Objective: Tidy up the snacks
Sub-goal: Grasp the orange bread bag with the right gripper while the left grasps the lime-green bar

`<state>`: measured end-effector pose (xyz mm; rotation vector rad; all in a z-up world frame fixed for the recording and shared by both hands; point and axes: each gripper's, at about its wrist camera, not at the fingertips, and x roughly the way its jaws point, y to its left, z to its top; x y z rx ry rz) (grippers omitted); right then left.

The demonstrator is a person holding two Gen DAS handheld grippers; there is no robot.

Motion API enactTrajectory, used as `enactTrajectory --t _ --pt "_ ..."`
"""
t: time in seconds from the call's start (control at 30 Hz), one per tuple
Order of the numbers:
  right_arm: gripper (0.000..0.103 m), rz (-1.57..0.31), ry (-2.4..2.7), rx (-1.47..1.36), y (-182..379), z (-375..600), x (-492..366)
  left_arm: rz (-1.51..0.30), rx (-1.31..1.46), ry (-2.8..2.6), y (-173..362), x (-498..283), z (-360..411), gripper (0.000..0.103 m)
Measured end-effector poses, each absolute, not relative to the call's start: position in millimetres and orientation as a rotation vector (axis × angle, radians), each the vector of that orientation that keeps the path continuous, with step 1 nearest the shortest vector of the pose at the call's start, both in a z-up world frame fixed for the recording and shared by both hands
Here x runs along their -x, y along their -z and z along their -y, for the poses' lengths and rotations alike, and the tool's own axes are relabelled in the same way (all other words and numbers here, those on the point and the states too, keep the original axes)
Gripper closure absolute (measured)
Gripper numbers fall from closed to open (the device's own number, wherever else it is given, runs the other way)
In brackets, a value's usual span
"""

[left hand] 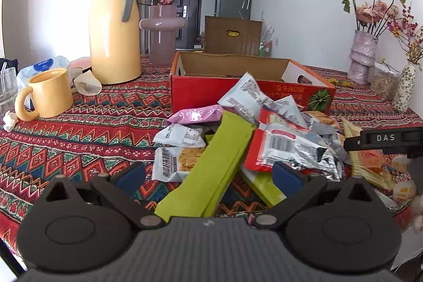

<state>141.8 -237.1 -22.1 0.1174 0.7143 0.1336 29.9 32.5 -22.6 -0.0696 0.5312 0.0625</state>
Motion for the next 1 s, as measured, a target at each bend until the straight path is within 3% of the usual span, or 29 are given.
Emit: enactTrajectory --t 0.2,0.37,0.57,0.73,1.0 --pt "0.007 -0.773 -0.104 -0.156 39 239 -150 -0.554 0.085 -0.077 29 -37 -41 0.0" --pt "0.034 -0.757 -0.116 -0.167 41 248 -135 -0.57 0.09 -0.07 34 -42 -41 0.0" --pt "0.051 -0.731 -0.134 -0.147 42 259 -124 -0.582 0.084 -0.088 36 -43 -43 0.0" --pt "0.059 -0.699 -0.142 -0.154 42 265 -113 -0.592 0.052 -0.101 35 -50 -45 0.0" --pt "0.059 -0.64 -0.137 -0.192 36 275 -98 -0.624 -0.009 -0.056 41 -75 -41 0.004"
